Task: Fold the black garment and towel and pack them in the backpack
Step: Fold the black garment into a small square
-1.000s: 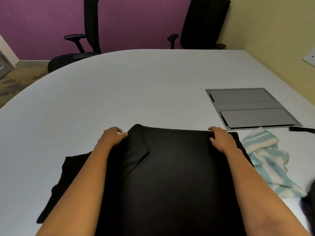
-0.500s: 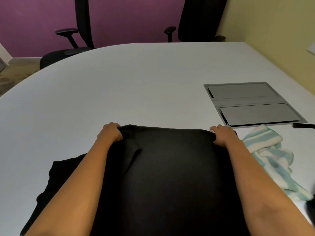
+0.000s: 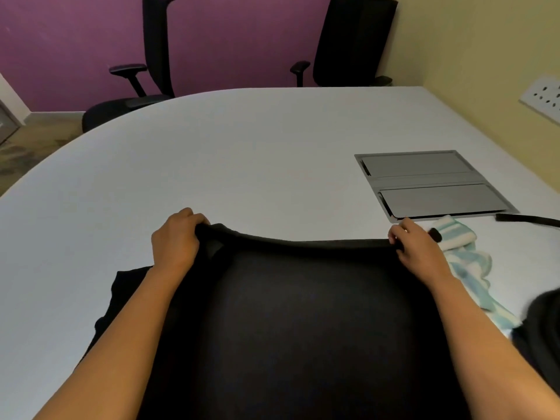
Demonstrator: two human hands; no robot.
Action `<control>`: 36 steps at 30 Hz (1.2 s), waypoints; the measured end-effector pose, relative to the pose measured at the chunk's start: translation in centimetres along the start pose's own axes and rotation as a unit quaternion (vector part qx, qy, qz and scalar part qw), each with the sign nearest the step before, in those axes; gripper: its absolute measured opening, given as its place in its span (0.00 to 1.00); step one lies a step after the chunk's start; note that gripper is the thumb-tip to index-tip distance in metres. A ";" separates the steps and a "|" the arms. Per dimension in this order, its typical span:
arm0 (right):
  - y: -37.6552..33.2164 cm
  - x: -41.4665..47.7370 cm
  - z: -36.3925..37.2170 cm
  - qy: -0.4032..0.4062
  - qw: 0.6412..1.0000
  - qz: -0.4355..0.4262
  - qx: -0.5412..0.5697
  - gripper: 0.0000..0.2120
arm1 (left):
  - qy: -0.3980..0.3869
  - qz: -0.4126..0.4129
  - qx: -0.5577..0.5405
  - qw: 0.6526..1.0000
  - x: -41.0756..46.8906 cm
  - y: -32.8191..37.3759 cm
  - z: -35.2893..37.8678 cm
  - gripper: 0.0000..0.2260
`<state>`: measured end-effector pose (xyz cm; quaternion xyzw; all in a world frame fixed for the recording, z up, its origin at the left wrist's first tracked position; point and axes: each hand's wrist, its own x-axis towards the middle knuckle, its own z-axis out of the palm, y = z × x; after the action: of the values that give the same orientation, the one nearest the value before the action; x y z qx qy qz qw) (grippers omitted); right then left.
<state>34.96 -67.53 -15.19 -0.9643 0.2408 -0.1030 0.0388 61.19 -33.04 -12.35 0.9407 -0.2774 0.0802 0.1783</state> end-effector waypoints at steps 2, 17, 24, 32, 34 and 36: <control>-0.7 -2.1 -0.4 -0.011 1.000 -0.008 -0.016 0.13 | -0.014 0.015 0.003 1.000 -1.7 0.5 -0.8 0.18; -0.4 -8.2 1.3 -0.216 0.964 0.121 0.093 0.10 | -0.368 -0.126 -0.225 0.894 -6.4 -1.4 -1.6 0.05; 1.5 -6.0 0.9 -0.011 0.915 0.387 0.114 0.21 | -0.184 -0.469 -0.126 0.855 -6.2 -6.3 1.8 0.28; 2.1 -4.9 2.6 -0.061 0.900 0.421 0.093 0.25 | -0.207 -0.479 -0.127 0.844 -4.7 -7.6 4.5 0.32; 2.1 -5.0 2.8 -0.034 0.903 0.417 0.103 0.22 | -0.212 -0.468 -0.123 0.849 -4.4 -8.3 5.0 0.28; 2.0 -5.2 2.4 0.013 0.902 0.412 0.125 0.18 | -0.219 -0.470 -0.110 0.848 -4.4 -8.1 4.6 0.25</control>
<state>30.08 -66.81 -18.75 -0.7646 0.6026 -0.1195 0.1949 62.16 -26.28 -20.02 0.9259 0.1590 -0.2528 0.2316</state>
